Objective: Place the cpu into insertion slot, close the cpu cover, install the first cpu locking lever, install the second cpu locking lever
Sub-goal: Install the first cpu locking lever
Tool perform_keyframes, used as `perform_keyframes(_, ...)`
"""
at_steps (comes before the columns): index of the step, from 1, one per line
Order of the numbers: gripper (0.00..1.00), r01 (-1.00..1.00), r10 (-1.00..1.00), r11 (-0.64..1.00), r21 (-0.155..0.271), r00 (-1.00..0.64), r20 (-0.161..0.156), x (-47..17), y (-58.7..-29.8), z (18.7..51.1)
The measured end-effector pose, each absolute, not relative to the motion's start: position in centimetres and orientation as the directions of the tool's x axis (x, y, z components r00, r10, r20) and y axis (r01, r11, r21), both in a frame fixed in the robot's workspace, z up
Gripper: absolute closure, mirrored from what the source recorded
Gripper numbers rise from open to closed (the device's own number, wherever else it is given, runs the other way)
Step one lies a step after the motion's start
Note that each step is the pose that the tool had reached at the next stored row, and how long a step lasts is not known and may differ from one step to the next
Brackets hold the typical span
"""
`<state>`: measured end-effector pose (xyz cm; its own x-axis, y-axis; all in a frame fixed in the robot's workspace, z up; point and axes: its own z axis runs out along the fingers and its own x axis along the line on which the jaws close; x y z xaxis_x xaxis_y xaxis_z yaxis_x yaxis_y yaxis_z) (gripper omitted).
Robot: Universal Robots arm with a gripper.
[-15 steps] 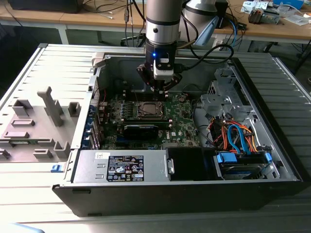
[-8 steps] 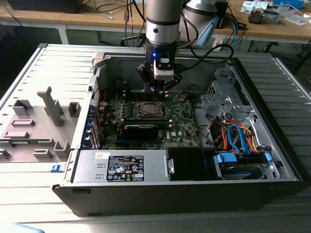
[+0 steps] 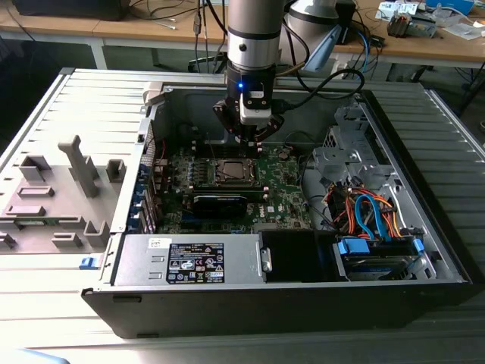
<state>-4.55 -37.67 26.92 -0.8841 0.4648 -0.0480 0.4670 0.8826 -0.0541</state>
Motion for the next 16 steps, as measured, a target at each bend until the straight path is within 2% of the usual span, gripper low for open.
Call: perform_keyframes(16,0.89,0.459,0.457,0.887,-0.054,-0.888,-0.048,-4.55,-37.67,26.93)
